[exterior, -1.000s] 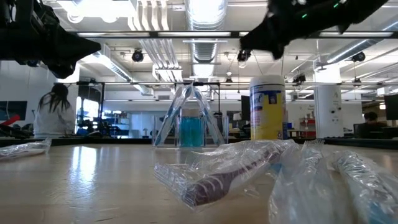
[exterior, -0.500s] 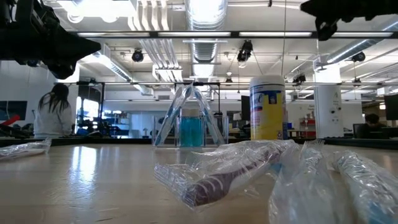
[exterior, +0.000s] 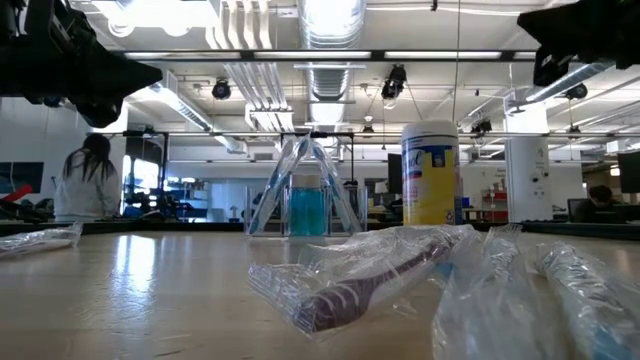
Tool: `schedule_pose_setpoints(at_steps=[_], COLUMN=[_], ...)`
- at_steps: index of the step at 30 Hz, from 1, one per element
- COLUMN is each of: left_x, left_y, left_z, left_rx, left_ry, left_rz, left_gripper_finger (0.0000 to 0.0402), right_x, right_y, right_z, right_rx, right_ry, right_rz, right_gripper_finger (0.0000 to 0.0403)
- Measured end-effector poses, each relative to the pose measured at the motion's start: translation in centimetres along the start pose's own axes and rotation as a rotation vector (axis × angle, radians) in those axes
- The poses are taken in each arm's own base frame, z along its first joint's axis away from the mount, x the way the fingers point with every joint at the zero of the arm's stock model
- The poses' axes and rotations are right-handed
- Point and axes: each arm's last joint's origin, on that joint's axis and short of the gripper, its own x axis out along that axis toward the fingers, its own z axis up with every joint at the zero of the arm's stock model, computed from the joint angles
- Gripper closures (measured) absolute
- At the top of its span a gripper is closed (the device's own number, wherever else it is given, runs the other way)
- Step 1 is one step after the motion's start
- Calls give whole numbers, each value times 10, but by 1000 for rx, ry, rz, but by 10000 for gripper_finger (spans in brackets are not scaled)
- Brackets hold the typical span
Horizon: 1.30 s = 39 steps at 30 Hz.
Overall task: Pick & Place toothbrushing station
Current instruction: Put the blue toothbrush into the transparent organizer
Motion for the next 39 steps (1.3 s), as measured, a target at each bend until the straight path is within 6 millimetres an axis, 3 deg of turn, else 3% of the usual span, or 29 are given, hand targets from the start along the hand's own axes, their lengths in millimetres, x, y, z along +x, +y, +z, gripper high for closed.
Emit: schedule_pose_setpoints(at_steps=[11,21,39], left_x=[0,0,0], left_y=[0,0,1], left_z=[1,1,1], left_rx=[-6,4,-7], left_ry=[-7,-7,-13], left_rz=[-1,-1,29], left_gripper_finger=[395,387,391], right_x=[2,4,5], right_y=[-4,-8,-7], right_z=[-16,-50,-45], right_rx=[-28,-4,-97], right_ry=[62,131,62], right_rz=[-85,-47,-29], right_gripper_finger=[394,394,394])
